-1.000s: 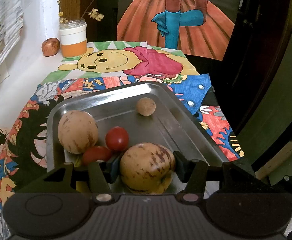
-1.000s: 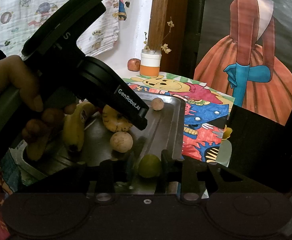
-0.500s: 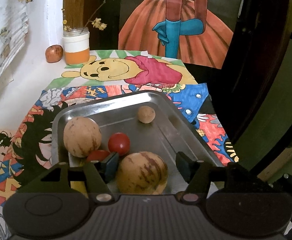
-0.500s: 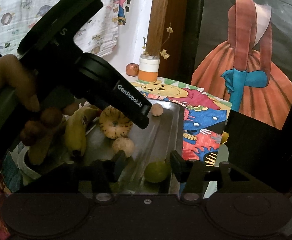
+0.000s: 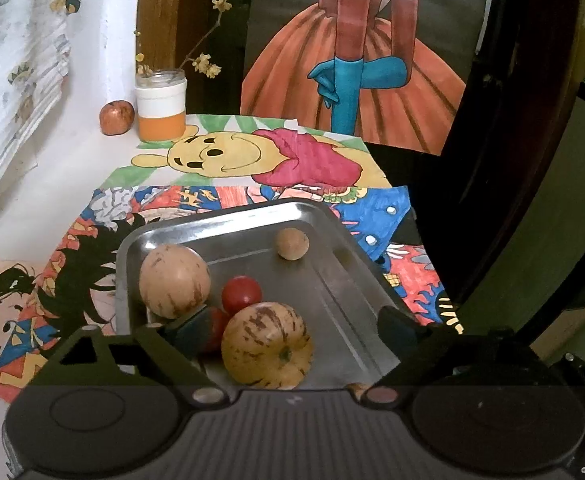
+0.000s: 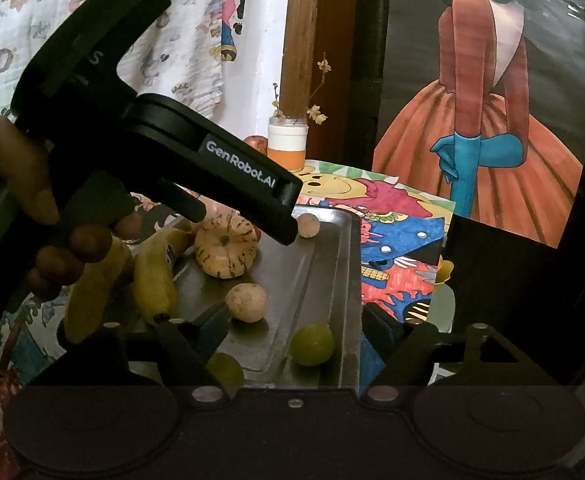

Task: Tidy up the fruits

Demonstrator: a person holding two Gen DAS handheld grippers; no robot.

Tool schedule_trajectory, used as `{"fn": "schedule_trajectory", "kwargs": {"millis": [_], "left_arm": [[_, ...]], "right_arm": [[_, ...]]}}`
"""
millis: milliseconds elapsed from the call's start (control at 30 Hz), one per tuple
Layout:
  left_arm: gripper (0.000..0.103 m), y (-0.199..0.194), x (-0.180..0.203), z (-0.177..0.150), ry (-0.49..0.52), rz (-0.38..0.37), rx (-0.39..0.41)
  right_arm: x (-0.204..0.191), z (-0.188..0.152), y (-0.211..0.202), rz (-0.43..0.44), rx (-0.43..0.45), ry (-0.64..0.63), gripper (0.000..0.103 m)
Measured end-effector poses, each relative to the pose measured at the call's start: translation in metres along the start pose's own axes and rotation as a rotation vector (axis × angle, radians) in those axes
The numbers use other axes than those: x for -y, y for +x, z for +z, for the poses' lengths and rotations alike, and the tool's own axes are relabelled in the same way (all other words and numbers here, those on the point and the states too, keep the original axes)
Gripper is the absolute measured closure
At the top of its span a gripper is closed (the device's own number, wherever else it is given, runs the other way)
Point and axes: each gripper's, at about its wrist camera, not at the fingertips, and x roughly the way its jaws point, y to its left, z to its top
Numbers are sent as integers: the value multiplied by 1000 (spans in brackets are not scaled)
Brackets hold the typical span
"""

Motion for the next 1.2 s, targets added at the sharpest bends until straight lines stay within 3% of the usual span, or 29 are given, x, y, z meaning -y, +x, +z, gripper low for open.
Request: {"fn": "schedule_trajectory", "kwargs": {"millis": [233, 400, 1200], "left_arm": [[1, -17, -4, -3, -26, 6, 46], [1, -33, -17, -7, -65, 49, 97], [0, -90, -61, -48, -171, 119, 160]], "right_arm": [[-3, 4, -5, 2, 9, 14, 7], [-9, 6, -8, 8, 18, 14, 3], [-34, 21, -32, -16, 39, 75, 1]]}}
